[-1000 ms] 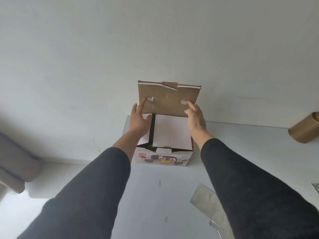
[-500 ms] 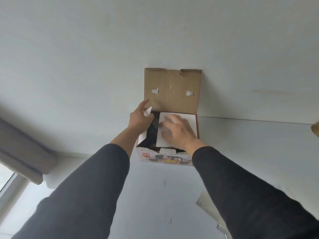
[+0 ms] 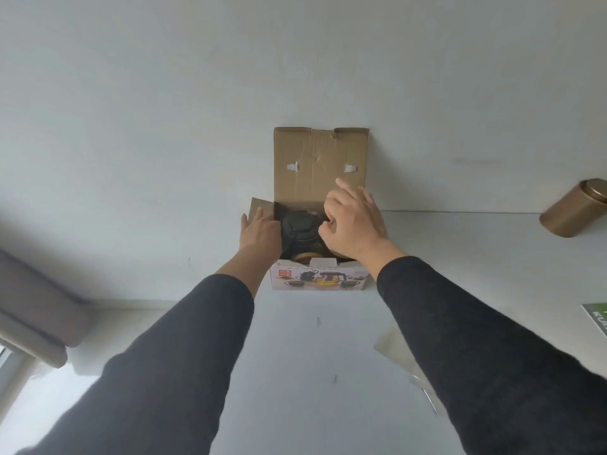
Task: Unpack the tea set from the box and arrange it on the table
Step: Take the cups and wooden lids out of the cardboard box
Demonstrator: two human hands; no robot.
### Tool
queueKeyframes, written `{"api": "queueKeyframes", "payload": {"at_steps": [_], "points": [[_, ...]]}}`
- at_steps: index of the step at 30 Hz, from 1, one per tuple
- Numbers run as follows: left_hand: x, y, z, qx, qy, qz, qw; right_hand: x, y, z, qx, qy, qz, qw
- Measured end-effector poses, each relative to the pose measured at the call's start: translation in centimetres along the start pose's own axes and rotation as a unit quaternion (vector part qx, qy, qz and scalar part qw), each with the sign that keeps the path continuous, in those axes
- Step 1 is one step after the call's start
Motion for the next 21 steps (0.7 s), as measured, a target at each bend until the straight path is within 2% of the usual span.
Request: {"api": "queueKeyframes", "payload": {"at_steps": [3,7,9,11,14,17,21], "points": [[-1.2,0.1,1.6,-0.006,0.005,-0.024,1.0,-1.6,2.2,1.9,-0.075,-0.07,0.024,0.994],[-2.4,0.1,2.1,-0.081,0.03,-0.037,0.996,-4.5,3.4,5.1,-0.137,-0.226,-0.056,0.963],[-2.7,0.2,2.0,-0.106,0.024,-0.032,0.994,-5.7,2.9,6.6,-0.116,-0.311,-0.108,0.937],[-2.7,0.4,1.8,-0.109,0.008,-0.016,0.994,-6.4,1.8,7.5,-0.046,-0.36,-0.174,0.915],[-2.2,0.4,1.6,-0.059,-0.045,0.04,0.996,-6.5,-0.3,7.5,0.027,-0.358,-0.225,0.906],[-1.5,0.5,2.5,0.027,-0.118,0.072,0.99,-4.9,-1.7,6.9,0.045,-0.298,-0.175,0.937],[-0.6,0.7,4.1,0.084,-0.169,0.044,0.981,-2.2,-2.6,6.7,0.087,-0.205,-0.152,0.963]]}}
Point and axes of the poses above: each hand's wrist, its own x-axis towards the middle knuckle, its own y-axis out of the back of the hand, z = x × y, the point moved 2 cm from there along x, towards the middle knuckle, and after that the axes turned 7 degrees about -z, right-handed, at the moved point
